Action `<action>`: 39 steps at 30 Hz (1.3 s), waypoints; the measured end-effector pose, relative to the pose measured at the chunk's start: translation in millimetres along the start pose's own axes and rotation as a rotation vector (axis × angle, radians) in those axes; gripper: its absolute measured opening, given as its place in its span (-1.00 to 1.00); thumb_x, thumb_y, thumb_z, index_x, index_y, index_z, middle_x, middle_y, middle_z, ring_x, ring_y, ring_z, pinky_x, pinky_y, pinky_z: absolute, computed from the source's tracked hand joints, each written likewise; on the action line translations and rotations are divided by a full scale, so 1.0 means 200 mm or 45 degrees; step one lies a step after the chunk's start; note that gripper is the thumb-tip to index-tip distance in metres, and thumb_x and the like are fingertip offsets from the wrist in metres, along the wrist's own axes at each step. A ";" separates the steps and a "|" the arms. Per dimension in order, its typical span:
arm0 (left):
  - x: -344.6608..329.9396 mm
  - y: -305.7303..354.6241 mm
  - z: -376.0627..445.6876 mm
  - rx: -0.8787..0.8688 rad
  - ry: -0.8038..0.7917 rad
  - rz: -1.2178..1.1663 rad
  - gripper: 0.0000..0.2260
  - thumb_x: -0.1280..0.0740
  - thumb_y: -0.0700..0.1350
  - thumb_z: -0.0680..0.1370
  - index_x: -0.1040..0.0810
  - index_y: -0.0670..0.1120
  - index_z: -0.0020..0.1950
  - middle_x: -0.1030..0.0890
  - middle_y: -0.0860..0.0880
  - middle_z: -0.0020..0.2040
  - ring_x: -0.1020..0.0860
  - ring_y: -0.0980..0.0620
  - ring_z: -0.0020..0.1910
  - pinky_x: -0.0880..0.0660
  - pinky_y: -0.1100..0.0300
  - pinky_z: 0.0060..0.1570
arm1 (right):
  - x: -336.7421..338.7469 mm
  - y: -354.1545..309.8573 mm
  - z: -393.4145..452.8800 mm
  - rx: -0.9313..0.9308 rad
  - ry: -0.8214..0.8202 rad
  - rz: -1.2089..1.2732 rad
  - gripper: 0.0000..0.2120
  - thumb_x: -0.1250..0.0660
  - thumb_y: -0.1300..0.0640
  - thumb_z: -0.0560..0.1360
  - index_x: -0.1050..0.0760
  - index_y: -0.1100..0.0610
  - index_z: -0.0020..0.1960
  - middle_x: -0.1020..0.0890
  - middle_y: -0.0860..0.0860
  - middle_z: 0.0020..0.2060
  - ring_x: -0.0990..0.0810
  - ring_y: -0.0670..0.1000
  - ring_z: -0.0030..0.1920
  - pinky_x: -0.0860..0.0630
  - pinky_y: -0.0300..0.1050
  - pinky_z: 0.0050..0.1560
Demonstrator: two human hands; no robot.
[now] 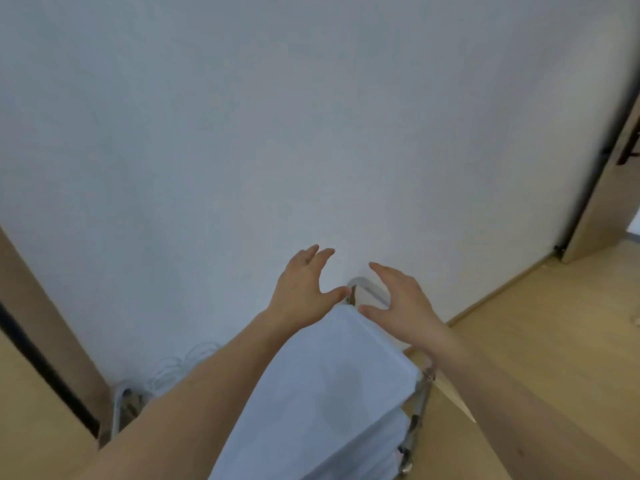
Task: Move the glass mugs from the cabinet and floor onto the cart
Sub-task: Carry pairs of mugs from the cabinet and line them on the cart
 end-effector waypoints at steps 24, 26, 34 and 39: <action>-1.66 2.24 0.63 -0.701 -0.538 -0.129 -0.29 -0.38 0.20 0.52 -0.18 0.07 0.59 -0.21 -0.06 0.58 -0.15 -0.02 0.55 -0.15 0.06 0.52 | 1.64 1.99 -0.78 -0.811 0.403 -0.374 -0.18 -0.39 -0.23 0.48 -0.11 -0.06 0.61 -0.26 0.00 0.55 -0.24 0.12 0.50 -0.27 0.09 0.47; -1.77 2.37 0.65 -0.750 -0.577 -0.141 -0.29 -0.38 0.20 0.51 -0.18 0.07 0.59 -0.22 -0.06 0.58 -0.17 -0.02 0.54 -0.16 0.06 0.52 | 1.72 2.10 -0.85 -0.871 0.423 -0.383 -0.19 -0.38 -0.24 0.48 -0.11 -0.07 0.60 -0.26 -0.01 0.55 -0.25 0.11 0.51 -0.27 0.09 0.47; -2.19 2.86 0.80 -0.998 -0.709 -0.256 -0.30 -0.40 0.17 0.52 -0.20 0.09 0.59 -0.21 -0.06 0.58 -0.14 -0.01 0.55 -0.15 0.10 0.51 | 1.93 2.48 -0.96 -1.105 0.499 -0.414 -0.22 -0.34 -0.28 0.49 -0.11 -0.10 0.59 -0.27 -0.04 0.55 -0.28 0.10 0.50 -0.37 0.13 0.43; -2.43 3.10 0.99 -1.138 -0.763 -0.315 -0.33 -0.41 0.14 0.52 -0.23 0.08 0.57 -0.25 -0.07 0.56 -0.17 -0.04 0.54 -0.20 0.02 0.50 | 2.09 2.70 -0.91 -1.198 0.566 -0.480 -0.24 -0.34 -0.26 0.51 -0.13 -0.06 0.59 -0.30 -0.02 0.54 -0.30 0.11 0.50 -0.34 0.12 0.45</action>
Point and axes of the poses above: each hand's wrist, its own z-axis towards the middle knuckle, its own x-axis out of the back of the hand, y = z × x, the point moved 4 cm from there along z, towards the middle knuckle
